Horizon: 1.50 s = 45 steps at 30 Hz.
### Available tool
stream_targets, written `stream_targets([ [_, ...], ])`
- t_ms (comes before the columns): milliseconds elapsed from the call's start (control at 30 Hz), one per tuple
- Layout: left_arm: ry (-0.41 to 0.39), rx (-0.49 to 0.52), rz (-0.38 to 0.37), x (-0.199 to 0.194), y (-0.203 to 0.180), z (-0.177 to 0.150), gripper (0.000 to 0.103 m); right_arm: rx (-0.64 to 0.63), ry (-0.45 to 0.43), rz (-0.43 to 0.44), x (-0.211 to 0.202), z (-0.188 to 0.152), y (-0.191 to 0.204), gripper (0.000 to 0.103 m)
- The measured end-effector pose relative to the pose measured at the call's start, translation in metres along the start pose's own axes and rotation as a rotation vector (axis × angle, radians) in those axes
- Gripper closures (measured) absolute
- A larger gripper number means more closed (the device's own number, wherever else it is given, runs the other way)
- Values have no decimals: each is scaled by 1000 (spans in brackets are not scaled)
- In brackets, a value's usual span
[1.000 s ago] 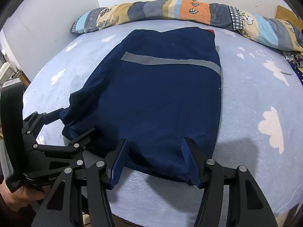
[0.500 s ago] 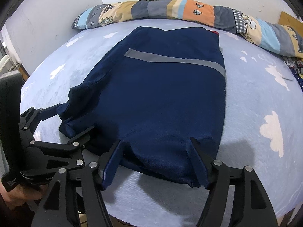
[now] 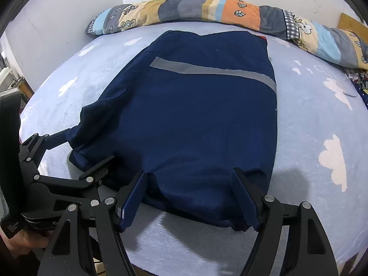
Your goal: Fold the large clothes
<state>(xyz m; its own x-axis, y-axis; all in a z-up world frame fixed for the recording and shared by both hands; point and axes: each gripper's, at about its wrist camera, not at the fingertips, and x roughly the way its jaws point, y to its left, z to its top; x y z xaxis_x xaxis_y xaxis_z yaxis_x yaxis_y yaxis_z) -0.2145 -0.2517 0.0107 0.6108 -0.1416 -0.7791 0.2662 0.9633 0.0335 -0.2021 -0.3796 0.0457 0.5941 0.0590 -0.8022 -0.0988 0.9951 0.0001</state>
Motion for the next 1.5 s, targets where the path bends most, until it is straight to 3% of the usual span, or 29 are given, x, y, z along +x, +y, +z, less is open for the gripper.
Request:
stream_targets([
  [267, -2, -25, -3, -9, 2, 2, 0, 104, -37, 15, -22, 4, -11, 27],
  [500, -123, -44, -21, -53, -1, 10, 0, 123, -134, -148, -56, 1, -19, 18],
  [667, -201, -8, 43, -86, -7, 8, 0, 124, -142, -197, -67, -6, -19, 18],
  [967, -127, 49, 113, -78, -13, 13, 0, 73, -161, -218, -69, -5, -9, 18],
  [1367, -51, -53, 127, -69, 9, 31, 0, 75, -184, -231, -67, -1, -7, 18],
  [1500, -32, -68, 197, -65, 16, 30, 0, 69, -194, -240, -67, 0, -5, 18],
])
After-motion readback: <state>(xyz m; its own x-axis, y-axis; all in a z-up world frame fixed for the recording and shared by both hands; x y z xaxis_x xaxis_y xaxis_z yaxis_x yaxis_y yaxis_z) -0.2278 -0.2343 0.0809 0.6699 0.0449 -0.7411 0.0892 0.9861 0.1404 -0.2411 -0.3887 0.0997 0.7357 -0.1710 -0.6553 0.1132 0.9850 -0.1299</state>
